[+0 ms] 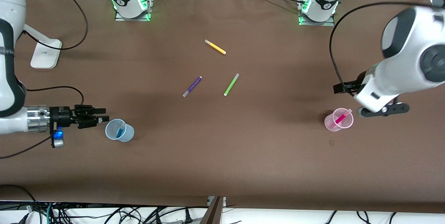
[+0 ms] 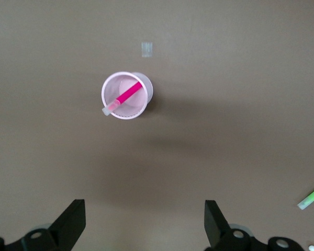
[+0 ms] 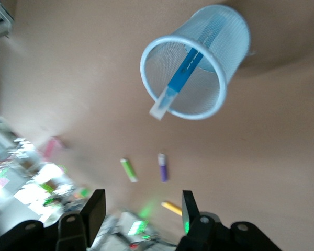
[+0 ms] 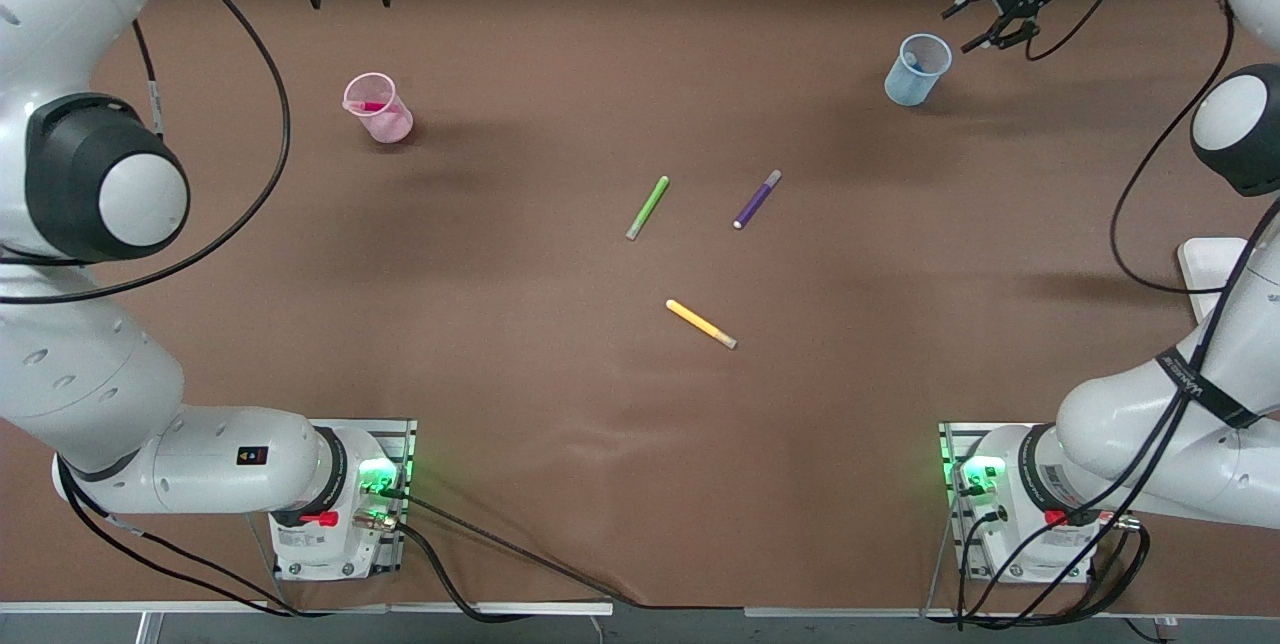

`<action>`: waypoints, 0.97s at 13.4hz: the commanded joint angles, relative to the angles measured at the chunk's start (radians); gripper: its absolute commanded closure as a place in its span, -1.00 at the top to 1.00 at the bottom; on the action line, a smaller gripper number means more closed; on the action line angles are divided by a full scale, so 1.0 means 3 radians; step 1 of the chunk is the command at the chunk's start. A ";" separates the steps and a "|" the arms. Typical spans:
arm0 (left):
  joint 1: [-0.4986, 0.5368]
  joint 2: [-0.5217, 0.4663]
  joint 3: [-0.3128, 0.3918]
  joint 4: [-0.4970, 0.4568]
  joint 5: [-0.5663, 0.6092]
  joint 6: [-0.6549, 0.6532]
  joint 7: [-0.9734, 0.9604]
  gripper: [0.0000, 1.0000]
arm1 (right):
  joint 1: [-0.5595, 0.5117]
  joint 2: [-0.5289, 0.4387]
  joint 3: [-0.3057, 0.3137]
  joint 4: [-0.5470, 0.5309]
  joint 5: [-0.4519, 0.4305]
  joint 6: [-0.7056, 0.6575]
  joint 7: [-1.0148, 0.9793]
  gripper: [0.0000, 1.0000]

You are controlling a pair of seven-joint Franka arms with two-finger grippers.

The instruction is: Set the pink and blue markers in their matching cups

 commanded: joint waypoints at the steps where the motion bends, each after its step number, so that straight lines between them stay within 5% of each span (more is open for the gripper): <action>1: -0.0011 -0.0507 0.0280 -0.0346 -0.0330 0.0217 0.0402 1.00 | 0.0246 -0.0573 -0.0002 -0.0070 -0.0731 -0.0264 0.0089 0.37; 3: -0.0307 -0.0992 0.0817 -0.1029 -0.0423 0.0869 0.0516 1.00 | 0.0385 -0.0951 0.0003 -0.0080 -0.1187 -0.0530 0.0048 0.60; 5: -0.0380 -0.1240 0.0942 -0.1501 -0.0408 0.1616 0.0516 1.00 | 0.0492 -0.1279 0.0003 -0.0081 -0.1423 -0.0766 0.0043 0.96; 6: -0.0360 -0.1286 0.0942 -0.1574 -0.0408 0.1660 0.0521 1.00 | 0.0513 -0.1417 0.0003 -0.0086 -0.1485 -0.0868 0.0048 0.97; 9: -0.0237 -0.1353 0.0861 -0.1575 -0.0372 0.1212 0.0526 1.00 | 0.0580 -0.1775 0.0009 -0.0136 -0.1659 -0.1170 0.0048 0.98; 13: 0.0356 -0.1343 0.0247 -0.1443 -0.0291 0.0843 0.0527 1.00 | 0.0605 -0.2393 0.0070 -0.0789 -0.1767 -0.1014 0.0058 0.98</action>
